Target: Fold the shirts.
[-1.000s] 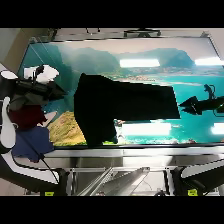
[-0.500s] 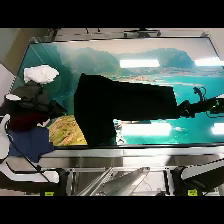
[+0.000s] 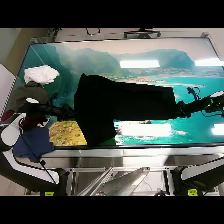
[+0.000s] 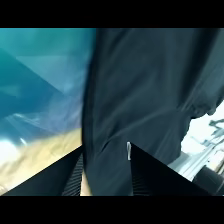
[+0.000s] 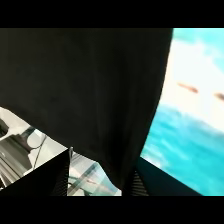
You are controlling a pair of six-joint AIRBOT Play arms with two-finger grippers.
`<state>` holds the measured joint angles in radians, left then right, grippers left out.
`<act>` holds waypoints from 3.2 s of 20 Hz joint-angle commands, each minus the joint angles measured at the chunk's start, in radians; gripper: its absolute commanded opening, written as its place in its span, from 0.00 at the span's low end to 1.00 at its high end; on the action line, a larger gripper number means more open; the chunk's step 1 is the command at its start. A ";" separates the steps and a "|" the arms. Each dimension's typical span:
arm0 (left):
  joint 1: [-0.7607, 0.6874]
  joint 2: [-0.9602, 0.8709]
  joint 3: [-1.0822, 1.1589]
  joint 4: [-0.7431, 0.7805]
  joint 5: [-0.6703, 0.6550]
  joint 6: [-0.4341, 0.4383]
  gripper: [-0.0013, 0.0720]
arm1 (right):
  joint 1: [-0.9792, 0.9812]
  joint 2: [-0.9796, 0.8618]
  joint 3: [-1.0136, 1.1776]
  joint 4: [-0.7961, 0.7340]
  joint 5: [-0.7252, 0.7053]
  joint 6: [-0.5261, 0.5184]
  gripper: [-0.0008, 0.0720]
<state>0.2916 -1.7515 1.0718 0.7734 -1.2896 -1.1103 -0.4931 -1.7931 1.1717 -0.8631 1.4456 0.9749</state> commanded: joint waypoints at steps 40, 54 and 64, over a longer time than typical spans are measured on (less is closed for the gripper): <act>0.262 0.793 0.492 -0.640 -0.096 0.185 0.06 | -0.039 0.894 0.235 0.570 -0.315 -0.175 0.04; -0.268 -0.041 0.464 0.014 0.434 0.087 0.04 | 0.257 0.067 0.239 -0.076 -0.634 0.099 0.04; -0.268 -0.191 0.843 0.346 0.375 -0.140 0.04 | 0.256 -0.126 0.637 -0.112 -0.483 0.186 0.04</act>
<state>0.0238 -1.9255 1.8313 0.9661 -0.8848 -1.1687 -0.2379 -1.8912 1.7245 -0.9356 0.9001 1.1320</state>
